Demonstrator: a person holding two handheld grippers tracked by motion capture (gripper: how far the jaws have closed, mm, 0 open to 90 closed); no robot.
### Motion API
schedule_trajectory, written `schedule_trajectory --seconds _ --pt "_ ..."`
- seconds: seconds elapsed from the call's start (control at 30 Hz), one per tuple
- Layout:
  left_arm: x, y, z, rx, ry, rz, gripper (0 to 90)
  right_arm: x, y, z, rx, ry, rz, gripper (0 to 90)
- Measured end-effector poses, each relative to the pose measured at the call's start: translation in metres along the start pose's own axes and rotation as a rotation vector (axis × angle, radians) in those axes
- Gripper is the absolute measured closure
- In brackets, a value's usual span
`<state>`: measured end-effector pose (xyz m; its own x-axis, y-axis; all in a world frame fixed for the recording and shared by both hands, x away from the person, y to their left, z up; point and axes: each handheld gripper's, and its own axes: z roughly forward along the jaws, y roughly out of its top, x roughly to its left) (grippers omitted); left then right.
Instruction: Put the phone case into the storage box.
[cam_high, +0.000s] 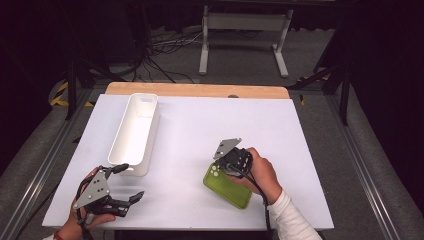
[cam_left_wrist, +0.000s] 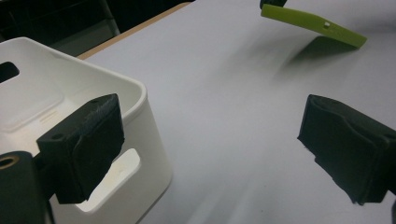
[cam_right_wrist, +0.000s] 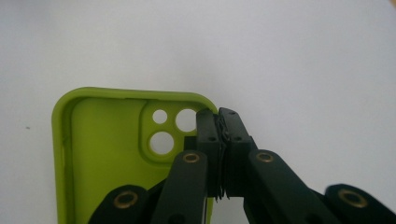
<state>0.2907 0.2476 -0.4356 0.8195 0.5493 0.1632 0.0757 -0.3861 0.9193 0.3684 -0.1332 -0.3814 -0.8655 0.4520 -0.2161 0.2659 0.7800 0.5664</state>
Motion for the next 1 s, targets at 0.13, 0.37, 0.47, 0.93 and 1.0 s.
schedule_trajectory --seconds 0.13,0.37,0.47,0.93,1.0 --pt "-0.001 0.001 0.001 -0.006 0.003 -0.005 7.3 -0.003 -0.001 -0.007 -0.063 -0.035 0.006 88.8" --pt "0.0 0.009 0.005 -0.028 0.017 -0.039 9.5 -0.008 -0.003 -0.02 -0.205 -0.135 0.078 88.8" --pt "-0.001 0.011 0.008 -0.023 0.022 -0.037 9.5 -0.009 -0.003 -0.023 -0.237 -0.161 0.097 88.9" --pt "-0.003 0.032 0.031 -0.049 0.011 -0.045 8.2 -0.014 -0.001 -0.031 -0.375 -0.263 0.189 88.9" --pt "-0.003 0.037 0.035 -0.063 -0.001 -0.045 8.2 -0.013 0.001 -0.03 -0.389 -0.274 0.199 88.8"
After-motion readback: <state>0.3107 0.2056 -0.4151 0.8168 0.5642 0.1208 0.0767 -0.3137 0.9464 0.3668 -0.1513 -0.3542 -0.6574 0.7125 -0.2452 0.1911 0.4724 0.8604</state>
